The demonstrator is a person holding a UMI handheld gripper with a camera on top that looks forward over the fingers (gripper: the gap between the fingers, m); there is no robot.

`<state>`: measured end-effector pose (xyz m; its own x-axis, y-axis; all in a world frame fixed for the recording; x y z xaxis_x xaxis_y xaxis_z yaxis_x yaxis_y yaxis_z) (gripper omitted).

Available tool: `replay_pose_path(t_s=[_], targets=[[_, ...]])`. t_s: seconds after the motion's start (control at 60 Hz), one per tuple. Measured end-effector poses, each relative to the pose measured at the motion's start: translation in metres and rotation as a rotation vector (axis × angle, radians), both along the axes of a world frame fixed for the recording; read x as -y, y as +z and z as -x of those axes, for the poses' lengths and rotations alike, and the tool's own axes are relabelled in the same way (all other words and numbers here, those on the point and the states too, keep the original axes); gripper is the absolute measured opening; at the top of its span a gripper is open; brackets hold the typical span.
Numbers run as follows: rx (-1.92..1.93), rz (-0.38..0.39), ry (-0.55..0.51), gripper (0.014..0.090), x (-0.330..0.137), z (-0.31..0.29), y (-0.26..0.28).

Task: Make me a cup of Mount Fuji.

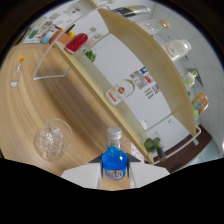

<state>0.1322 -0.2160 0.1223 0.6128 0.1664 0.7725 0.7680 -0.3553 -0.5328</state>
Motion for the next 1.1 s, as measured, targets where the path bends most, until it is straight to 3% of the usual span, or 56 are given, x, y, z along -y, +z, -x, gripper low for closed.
replay_pose_path(t_s=[0.417, 0.733, 0.883, 1.1], targets=[[0.785, 0.110, 0.215, 0.0361, -0.017, 0.008, -0.006], [0.924, 0.151, 0.281, 0.0361, -0.017, 0.016, -0.013], [0.765, 0.056, 0.260, 0.0362, -0.017, 0.021, 0.011], [0.073, -0.148, 0.162, 0.0367, 0.001, 0.028, 0.078]])
